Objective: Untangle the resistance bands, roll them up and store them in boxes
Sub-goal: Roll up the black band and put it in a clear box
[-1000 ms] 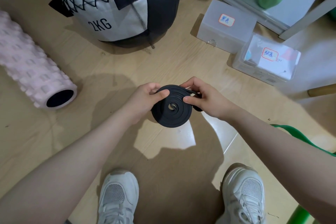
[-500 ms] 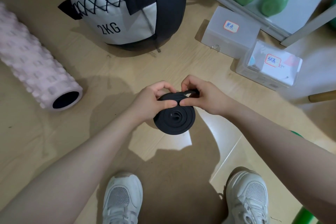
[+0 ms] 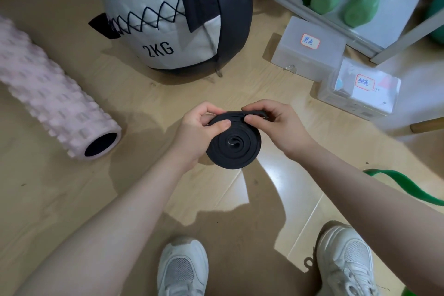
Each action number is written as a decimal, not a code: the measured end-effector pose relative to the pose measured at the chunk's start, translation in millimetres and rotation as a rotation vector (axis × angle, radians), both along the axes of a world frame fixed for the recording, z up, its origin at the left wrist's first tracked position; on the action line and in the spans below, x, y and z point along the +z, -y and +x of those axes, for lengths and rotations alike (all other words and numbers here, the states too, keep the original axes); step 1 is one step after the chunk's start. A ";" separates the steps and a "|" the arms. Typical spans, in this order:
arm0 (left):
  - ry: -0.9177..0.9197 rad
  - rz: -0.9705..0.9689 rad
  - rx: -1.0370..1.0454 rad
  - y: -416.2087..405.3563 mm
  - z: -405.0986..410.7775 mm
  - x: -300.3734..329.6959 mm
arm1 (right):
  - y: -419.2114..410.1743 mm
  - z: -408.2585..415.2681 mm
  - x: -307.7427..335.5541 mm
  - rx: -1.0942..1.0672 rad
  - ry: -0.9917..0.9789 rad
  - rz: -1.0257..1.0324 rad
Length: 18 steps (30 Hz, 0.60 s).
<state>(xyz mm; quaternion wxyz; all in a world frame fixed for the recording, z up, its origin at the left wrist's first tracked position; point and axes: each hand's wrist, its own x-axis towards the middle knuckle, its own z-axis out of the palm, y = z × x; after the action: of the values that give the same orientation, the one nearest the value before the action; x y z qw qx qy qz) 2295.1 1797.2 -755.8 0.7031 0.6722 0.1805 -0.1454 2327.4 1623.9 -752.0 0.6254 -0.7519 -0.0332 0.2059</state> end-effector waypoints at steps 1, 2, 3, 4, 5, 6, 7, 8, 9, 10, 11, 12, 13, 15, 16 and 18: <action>0.003 -0.023 0.009 -3.2 -0.1 0.8 | -4.6 -1.9 0.1 -0.019 0.012 -0.002; 0.007 -0.046 0.018 -6.4 -0.1 1.8 | -8.4 -2.9 1.3 -0.034 0.025 -0.003; 0.014 -0.069 0.024 -9.0 -0.1 2.8 | -11.5 -3.3 2.9 -0.049 0.038 -0.004; 0.024 -0.090 0.022 -11.3 0.0 4.3 | -13.9 -3.3 5.3 -0.064 0.051 -0.002; 0.032 -0.109 0.017 -13.0 0.3 6.0 | -15.7 -3.2 8.0 -0.077 0.062 0.005; 0.038 -0.124 0.011 -14.1 0.7 8.1 | -16.8 -3.1 10.8 -0.088 0.069 0.020; 0.045 -0.134 0.007 -14.4 1.6 10.6 | -17.4 -2.8 13.6 -0.096 0.073 0.036; 0.052 -0.140 0.006 -14.6 3.1 13.1 | -17.1 -2.2 16.0 -0.102 0.076 0.044; 0.060 -0.139 0.008 -14.3 5.1 15.2 | -16.9 -1.5 18.2 -0.103 0.081 0.042; 0.067 -0.134 0.016 -13.7 7.3 17.0 | -16.4 -0.6 20.0 -0.099 0.086 0.030; 0.068 -0.131 0.031 -12.7 9.5 18.7 | -16.3 -0.1 21.4 -0.091 0.089 0.020; 0.064 -0.136 0.056 -11.9 11.6 20.2 | -16.4 0.1 22.6 -0.079 0.087 0.020; 0.056 -0.150 0.090 -11.1 13.6 21.1 | -16.5 0.1 23.5 -0.064 0.078 0.026; 0.041 -0.186 0.149 -10.3 17.0 22.8 | -15.6 -0.3 24.2 -0.034 0.028 0.040; 0.036 -0.200 0.167 -9.5 17.3 23.2 | -14.7 0.0 23.5 -0.018 -0.003 0.041; 0.028 -0.209 0.179 -7.1 16.5 23.2 | -12.9 1.5 24.4 0.005 -0.027 0.015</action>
<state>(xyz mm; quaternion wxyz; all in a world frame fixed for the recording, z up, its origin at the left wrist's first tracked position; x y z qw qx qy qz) 2311.6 1804.3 -732.7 0.7818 0.5786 0.2140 -0.0906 2328.9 1636.8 -727.6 0.6309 -0.7443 -0.0280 0.2173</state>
